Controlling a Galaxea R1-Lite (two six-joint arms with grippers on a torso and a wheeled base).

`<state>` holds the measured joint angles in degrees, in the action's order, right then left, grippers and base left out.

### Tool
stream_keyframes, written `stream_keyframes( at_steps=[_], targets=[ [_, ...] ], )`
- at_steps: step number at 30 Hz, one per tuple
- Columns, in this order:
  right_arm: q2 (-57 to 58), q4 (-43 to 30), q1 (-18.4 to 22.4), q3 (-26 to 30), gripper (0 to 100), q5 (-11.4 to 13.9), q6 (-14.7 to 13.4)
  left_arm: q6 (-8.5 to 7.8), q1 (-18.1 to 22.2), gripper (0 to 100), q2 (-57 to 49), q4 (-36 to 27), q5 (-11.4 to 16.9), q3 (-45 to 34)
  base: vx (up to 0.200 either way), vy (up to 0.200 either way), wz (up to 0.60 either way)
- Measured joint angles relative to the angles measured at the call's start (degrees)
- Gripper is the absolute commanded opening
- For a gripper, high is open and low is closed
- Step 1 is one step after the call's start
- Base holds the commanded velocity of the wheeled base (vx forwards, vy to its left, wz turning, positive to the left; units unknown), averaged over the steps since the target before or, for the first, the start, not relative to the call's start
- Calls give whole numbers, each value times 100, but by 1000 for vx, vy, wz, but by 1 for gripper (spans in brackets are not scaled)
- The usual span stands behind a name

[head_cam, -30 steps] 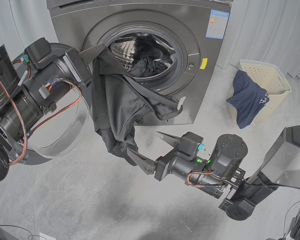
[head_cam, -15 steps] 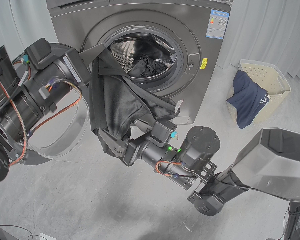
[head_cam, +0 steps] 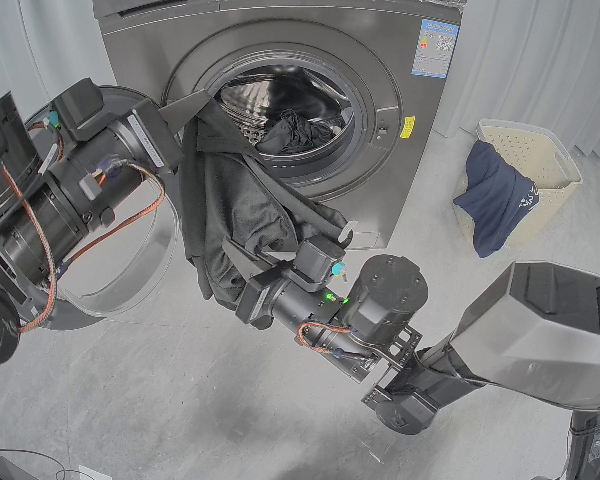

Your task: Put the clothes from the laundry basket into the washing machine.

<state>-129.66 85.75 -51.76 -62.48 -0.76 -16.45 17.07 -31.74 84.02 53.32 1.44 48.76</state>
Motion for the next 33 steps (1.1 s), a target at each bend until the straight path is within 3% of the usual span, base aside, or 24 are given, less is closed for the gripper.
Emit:
stream_keyframes(
  at_steps=[2, 3, 17, 27, 33],
  targets=[
    [85, -2, -17, 129, 0, -4, 2, -2, 9, 0, 10, 0, 9, -1, 0, 0, 0],
    [146, 0, -39, 206, 0, -6, 2, -2, 11, 100, 16, -6, 17, -4, 0, 0, 0],
    [1250, -98, -217, 1209, 0, -46, -82, -13, 219, 100, 388, -30, -40, -246, 0, 0, 0],
    [1543, -251, -105, 1050, 0, -362, -156, -78, 228, 100, 401, -11, 33, -867, 0, 0, 0],
    [1596, -282, 129, 981, 0, -466, -202, -35, 385, 100, 339, 101, 112, -907, 0, 0, 0]
  ],
)
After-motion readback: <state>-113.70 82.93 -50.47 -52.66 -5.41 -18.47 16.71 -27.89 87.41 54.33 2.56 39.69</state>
